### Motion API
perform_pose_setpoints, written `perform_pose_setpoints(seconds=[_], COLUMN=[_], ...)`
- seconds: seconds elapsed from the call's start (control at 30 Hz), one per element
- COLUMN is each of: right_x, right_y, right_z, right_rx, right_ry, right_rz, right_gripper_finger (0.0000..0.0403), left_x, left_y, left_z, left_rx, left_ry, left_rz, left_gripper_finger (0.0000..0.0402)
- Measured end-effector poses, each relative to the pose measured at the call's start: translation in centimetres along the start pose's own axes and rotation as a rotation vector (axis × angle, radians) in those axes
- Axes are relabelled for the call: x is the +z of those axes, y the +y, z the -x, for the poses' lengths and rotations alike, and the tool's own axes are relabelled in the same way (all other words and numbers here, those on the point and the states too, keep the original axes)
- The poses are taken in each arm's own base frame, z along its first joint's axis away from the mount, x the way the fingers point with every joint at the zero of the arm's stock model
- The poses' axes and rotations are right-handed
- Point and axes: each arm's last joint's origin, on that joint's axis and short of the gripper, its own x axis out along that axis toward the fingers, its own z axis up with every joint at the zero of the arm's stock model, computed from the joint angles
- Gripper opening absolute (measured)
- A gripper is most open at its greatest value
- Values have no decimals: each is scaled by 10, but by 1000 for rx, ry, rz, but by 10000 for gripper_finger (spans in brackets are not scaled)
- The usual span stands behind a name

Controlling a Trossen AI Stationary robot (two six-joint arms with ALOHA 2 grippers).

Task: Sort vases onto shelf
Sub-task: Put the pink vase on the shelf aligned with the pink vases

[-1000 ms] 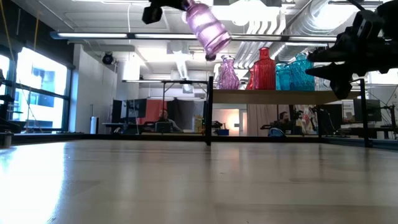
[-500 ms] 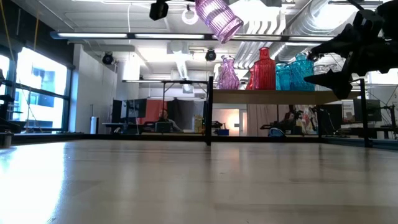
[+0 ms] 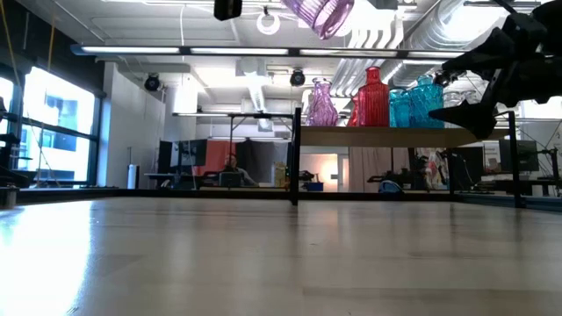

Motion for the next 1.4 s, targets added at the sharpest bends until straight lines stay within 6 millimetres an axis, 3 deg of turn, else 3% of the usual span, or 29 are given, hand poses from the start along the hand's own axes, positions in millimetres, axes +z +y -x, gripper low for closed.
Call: perform_pose_setpoints(seconds=[0.33,0.6,1.1,1.4], right_x=[6,13,42,67], right_y=[-1,3,26,50], right_z=[0,1,13,30], right_rx=[-90,-27,140,358], right_ry=[-138,-219,-387,-569], right_rz=[-224,-411,-384,-306], right_gripper_finger=[397,397,397,397], left_x=[-2,-2,-2,-2], left_y=[-3,-3,-2,-2], left_z=[-1,-1,-1,-1], left_rx=[-6,-6,-3,-2], left_ry=[9,9,6,6], left_rz=[11,-5,-6,-6], left_gripper_finger=[14,14,14,14])
